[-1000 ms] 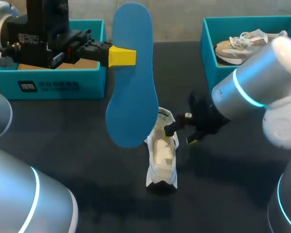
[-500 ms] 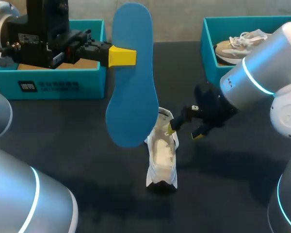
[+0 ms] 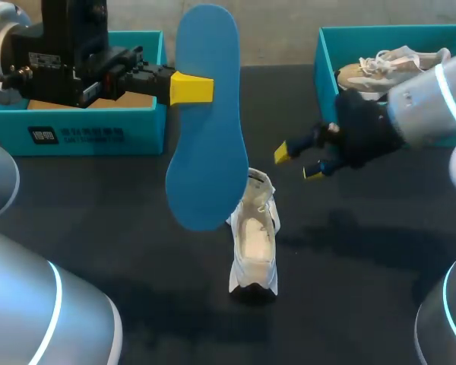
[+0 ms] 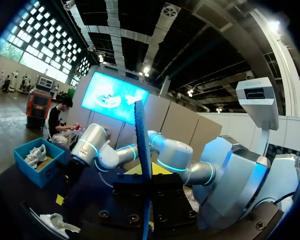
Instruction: Take the shoe out of the shoebox, open the shoe tongue, remove and reinsert the insole, then place the shoe into the shoebox
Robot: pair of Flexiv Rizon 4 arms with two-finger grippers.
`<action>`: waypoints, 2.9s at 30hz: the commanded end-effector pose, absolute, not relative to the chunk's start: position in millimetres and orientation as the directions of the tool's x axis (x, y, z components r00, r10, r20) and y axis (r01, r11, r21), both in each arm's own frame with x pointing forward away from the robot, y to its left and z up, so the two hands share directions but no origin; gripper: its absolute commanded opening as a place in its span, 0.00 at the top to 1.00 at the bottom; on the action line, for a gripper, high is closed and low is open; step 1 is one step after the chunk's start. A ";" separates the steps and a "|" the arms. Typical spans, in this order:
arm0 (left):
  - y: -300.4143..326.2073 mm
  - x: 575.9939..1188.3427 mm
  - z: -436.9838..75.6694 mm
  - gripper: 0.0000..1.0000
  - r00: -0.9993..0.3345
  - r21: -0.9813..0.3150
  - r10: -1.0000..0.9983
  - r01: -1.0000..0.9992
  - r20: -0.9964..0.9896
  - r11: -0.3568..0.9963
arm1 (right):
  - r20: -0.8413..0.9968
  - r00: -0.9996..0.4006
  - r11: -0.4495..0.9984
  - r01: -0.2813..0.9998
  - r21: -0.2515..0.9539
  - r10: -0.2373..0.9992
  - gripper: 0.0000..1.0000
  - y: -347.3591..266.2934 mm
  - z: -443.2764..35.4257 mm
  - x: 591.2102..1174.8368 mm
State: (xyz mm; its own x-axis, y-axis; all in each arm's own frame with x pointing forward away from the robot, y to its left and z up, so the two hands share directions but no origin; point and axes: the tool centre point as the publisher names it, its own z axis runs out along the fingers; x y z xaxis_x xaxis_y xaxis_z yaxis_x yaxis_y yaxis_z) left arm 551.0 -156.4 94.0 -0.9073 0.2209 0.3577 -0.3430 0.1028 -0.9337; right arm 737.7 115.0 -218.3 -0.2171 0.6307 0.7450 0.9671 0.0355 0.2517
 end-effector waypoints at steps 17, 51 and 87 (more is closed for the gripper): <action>-158.0 552.1 94.3 1.00 -0.907 -0.933 0.222 -0.343 0.358 0.106 | 0.882 -0.189 0.028 0.980 0.197 0.431 0.00 115.4 -159.8 759.9; -153.4 567.5 92.5 1.00 -0.935 -0.953 0.189 -0.289 0.301 0.088 | 0.958 -0.158 -0.008 0.986 0.164 0.241 0.00 116.0 -124.5 750.0; -146.4 623.4 72.9 1.00 -0.821 -0.818 0.124 0.568 -0.557 0.091 | 0.958 -0.158 -0.008 0.986 0.164 0.241 0.00 116.0 -124.5 750.0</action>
